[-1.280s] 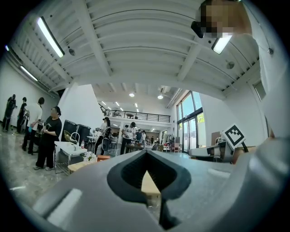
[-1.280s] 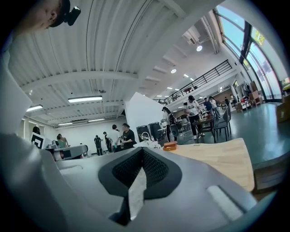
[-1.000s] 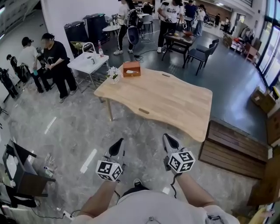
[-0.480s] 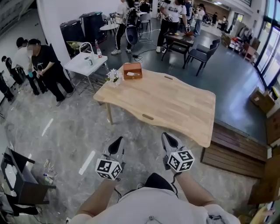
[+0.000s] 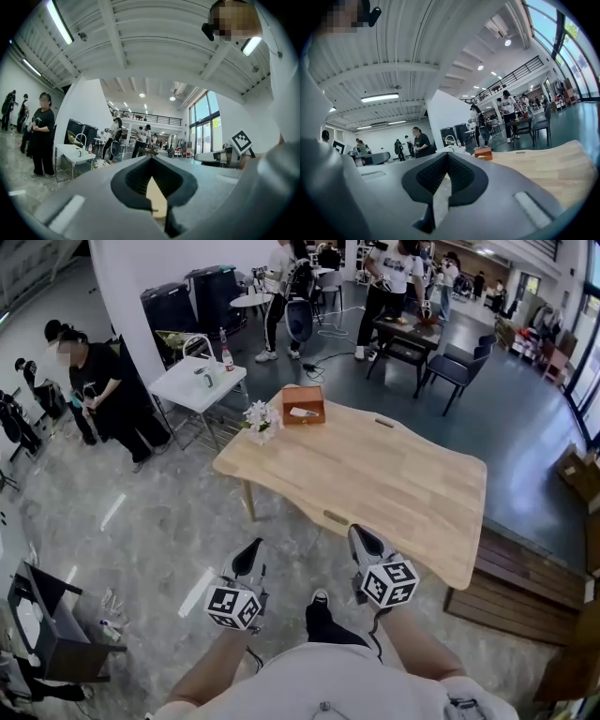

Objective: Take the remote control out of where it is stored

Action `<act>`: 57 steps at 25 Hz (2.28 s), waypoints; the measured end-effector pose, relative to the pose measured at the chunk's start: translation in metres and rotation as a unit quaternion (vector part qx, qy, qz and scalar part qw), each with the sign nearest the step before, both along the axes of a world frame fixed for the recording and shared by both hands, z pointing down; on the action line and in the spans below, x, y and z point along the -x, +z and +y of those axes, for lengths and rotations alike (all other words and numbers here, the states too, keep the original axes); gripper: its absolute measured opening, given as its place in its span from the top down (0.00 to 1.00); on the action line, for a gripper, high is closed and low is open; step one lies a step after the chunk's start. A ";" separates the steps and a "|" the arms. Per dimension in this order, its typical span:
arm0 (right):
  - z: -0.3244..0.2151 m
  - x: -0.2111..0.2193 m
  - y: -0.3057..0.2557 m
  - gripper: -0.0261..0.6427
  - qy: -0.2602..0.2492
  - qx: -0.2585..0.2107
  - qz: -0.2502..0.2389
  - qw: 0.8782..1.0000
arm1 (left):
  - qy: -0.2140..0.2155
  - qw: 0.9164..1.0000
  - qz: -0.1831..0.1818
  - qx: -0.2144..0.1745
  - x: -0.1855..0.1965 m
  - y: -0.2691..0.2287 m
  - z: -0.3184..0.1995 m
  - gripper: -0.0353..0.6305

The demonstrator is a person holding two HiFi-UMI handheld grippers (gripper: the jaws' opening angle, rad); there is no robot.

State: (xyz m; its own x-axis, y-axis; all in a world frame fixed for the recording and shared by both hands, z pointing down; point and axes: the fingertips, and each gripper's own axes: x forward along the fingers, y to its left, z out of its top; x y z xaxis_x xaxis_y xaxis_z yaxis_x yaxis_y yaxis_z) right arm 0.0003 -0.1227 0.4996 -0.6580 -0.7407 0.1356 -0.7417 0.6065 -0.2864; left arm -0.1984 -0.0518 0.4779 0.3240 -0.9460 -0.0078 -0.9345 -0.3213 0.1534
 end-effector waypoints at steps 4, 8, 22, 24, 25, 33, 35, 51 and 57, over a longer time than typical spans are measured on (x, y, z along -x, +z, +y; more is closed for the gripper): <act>-0.060 0.029 -0.001 0.92 -0.022 0.004 -0.006 1.000 | -0.020 1.000 -0.002 0.001 0.024 -0.005 -0.055 0.95; -0.126 0.049 -0.005 0.92 -0.035 0.006 -0.009 0.999 | -0.030 1.000 -0.005 0.001 0.038 -0.011 -0.111 0.95; -0.290 0.092 0.007 0.92 -0.064 0.016 -0.018 0.998 | -0.066 0.998 -0.016 0.004 0.078 -0.010 -0.270 0.95; -0.304 0.096 0.011 0.92 -0.061 0.020 -0.020 0.998 | -0.066 0.998 -0.017 0.006 0.084 -0.008 -0.283 0.95; -0.311 0.099 0.014 0.92 -0.059 0.022 -0.022 0.998 | -0.066 0.998 -0.016 0.007 0.086 -0.006 -0.290 0.95; -0.367 0.133 0.033 0.92 -0.041 0.032 -0.020 0.998 | -0.045 0.999 -0.012 0.004 0.124 0.004 -0.365 0.95; -0.388 0.141 0.033 0.92 -0.025 0.033 -0.016 0.999 | -0.031 0.999 -0.010 0.003 0.136 0.003 -0.394 0.95; -0.521 0.197 0.019 0.92 0.167 0.046 0.000 0.985 | 0.168 0.986 -0.010 0.006 0.201 -0.003 -0.628 0.95; -0.542 0.181 0.035 0.92 0.215 0.067 0.011 0.974 | 0.208 0.978 -0.001 0.022 0.185 0.019 -0.688 0.95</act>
State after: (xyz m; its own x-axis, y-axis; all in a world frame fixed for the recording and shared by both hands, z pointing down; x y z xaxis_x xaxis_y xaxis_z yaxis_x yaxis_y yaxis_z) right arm -0.1809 -0.6646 0.5344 -0.2860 -0.9220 0.2611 -0.9259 0.1956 -0.3232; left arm -0.3835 -0.7403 0.4969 0.6806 -0.7320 0.0312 -0.7249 -0.6666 0.1737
